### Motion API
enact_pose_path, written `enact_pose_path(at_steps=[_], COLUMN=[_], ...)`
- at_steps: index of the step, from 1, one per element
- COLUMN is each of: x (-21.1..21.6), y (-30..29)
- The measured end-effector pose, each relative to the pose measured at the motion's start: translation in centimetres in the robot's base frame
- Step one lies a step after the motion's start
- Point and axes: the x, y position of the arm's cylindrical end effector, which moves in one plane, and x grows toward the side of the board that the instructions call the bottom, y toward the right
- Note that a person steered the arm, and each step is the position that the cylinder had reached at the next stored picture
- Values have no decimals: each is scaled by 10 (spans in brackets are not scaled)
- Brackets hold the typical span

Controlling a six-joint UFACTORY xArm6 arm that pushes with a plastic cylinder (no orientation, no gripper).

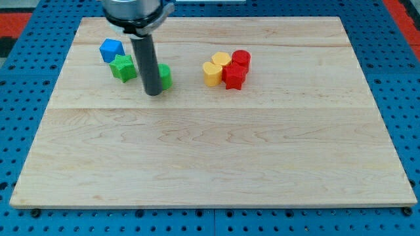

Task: Move the group of blocks closer to the yellow heart and yellow hexagon

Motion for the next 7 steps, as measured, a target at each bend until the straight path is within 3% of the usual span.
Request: enact_pose_path(at_steps=[1, 3, 4, 5, 7], x=[0, -5, -36, -62, -70], y=[15, -75, -102, -102, -78])
